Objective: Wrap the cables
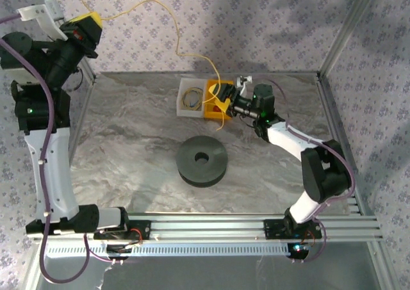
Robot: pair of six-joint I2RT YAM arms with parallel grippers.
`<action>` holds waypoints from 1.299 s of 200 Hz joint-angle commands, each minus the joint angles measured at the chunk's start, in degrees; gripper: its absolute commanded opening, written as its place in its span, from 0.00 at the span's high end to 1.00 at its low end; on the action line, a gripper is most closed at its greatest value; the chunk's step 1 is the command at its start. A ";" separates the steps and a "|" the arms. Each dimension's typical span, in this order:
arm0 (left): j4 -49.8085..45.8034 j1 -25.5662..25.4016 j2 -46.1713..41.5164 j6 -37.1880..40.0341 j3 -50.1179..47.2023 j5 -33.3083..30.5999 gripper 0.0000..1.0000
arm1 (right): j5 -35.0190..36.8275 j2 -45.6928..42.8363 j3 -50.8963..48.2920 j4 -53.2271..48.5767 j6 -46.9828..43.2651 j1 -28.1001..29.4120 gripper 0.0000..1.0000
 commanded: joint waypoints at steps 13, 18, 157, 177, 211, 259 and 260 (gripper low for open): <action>2.66 -0.40 1.24 -0.88 2.78 1.33 1.00 | 8.07 -7.79 -0.85 -19.49 -24.54 1.03 0.00; 2.63 -0.40 1.38 -0.97 2.91 1.44 1.00 | 9.18 -8.52 -1.10 -20.54 -27.03 1.07 0.00; 3.10 -0.41 3.06 -3.21 6.30 4.00 1.00 | 20.28 -10.52 1.49 -35.63 -57.34 2.25 0.06; 3.15 -0.43 2.79 -3.43 6.69 4.09 1.00 | 21.02 -7.35 4.05 -36.39 -58.53 2.64 0.13; 2.29 -0.48 2.69 -2.96 8.17 4.24 1.00 | 26.02 -3.65 6.77 -38.13 -59.99 3.06 0.78; -4.93 -0.28 2.21 5.56 9.64 -1.34 1.00 | 34.45 -3.82 7.67 -48.29 -63.13 -1.74 1.00; -5.07 -0.21 2.20 5.86 9.64 -1.57 1.00 | 34.48 -3.83 7.64 -48.57 -63.13 -2.01 1.00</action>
